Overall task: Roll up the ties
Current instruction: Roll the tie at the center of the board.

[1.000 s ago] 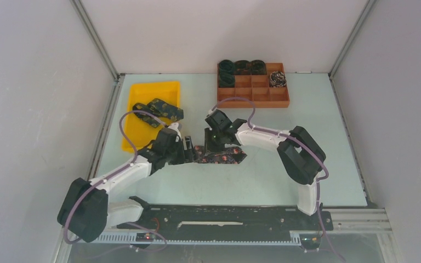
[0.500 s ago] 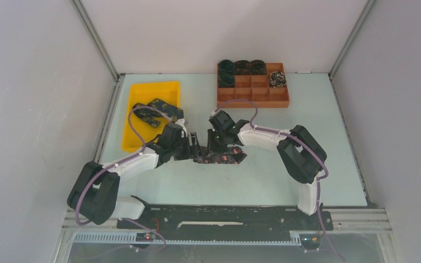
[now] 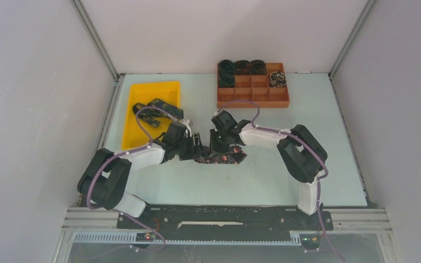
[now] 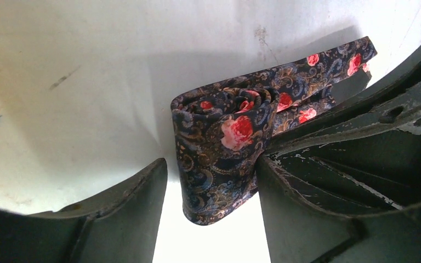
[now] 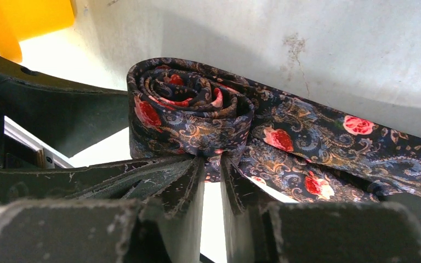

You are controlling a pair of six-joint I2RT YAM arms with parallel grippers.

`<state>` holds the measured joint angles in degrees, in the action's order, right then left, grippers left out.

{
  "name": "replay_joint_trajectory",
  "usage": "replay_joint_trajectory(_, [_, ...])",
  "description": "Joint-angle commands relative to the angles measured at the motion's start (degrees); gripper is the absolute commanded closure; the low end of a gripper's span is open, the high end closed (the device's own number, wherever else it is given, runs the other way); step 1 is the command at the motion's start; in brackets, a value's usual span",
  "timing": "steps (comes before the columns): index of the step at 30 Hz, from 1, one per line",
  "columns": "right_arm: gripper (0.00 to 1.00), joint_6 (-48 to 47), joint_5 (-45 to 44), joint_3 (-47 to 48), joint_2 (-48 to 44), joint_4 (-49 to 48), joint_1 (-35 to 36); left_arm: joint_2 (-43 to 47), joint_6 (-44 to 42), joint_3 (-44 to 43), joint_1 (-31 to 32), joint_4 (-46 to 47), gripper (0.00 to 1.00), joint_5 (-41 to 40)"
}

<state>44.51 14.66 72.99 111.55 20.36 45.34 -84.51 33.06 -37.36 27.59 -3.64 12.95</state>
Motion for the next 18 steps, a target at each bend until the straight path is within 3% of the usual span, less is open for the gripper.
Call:
replay_joint_trajectory(1, [0.80,-0.7,-0.5,-0.2,-0.6,-1.3,-0.4,-2.3,0.8,-1.3,-0.2,2.0,0.35,1.7])
replay_joint_trajectory(9, [0.80,-0.6,1.6,-0.2,-3.8,-1.5,-1.9,-2.8,1.0,-1.9,0.9,0.4,0.48,-1.4])
replay_joint_trajectory(18, [0.80,-2.7,0.9,-0.2,-7.7,0.8,-5.3,-1.1,-1.1,-6.9,4.8,-10.5,0.51,-11.3])
